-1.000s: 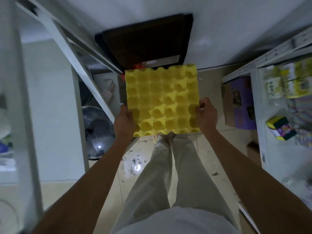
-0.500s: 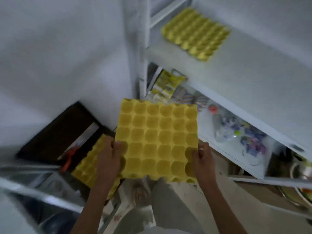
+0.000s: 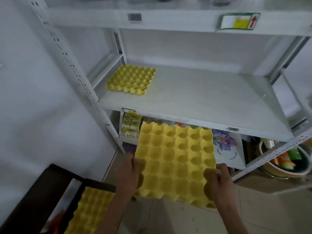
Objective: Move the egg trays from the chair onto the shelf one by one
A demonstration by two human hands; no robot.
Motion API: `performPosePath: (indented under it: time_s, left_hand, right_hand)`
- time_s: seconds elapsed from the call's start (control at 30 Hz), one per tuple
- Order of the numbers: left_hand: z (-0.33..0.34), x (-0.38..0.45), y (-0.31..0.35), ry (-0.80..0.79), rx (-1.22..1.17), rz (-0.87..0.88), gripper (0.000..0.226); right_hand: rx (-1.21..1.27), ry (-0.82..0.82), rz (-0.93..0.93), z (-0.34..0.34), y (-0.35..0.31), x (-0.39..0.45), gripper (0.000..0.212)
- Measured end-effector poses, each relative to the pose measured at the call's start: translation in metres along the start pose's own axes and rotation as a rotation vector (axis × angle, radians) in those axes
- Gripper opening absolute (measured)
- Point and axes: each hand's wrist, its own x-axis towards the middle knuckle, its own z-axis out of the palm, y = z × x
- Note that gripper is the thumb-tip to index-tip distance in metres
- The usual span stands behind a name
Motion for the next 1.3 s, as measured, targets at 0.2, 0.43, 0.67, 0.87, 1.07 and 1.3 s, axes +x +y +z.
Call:
performPosePath:
  time_s: [0.2, 0.43, 0.67, 0.87, 1.07, 1.3]
  left_hand:
    - [0.019, -0.030, 0.032, 0.039, 0.038, 0.043, 0.024]
    - [0.028, -0.015, 0.038, 0.143, 0.088, 0.014, 0.027]
    - [0.034, 0.136, 0.051, 0.112, 0.096, 0.069, 0.016]
    - [0.047, 0.298, 0.066, 0.005, 0.111, 0.160, 0.020]
    - [0.050, 0.398, 0.084, -0.105, 0.198, 0.205, 0.027]
    - [0.058, 0.443, 0.079, -0.311, 0.232, 0.262, 0.027]
  right_hand:
    - [-0.067, -0.036, -0.030, -0.032, 0.026, 0.014, 0.022]
    - [-0.054, -0.083, -0.078, -0.030, 0.017, 0.058, 0.018]
    - [-0.012, -0.009, -0.071, 0.030, -0.037, 0.159, 0.019]
    - [-0.029, 0.104, 0.058, 0.102, -0.079, 0.260, 0.032]
    - [-0.129, 0.150, 0.173, 0.138, -0.103, 0.332, 0.030]
    - [-0.274, 0.172, 0.168, 0.142, -0.127, 0.387, 0.032]
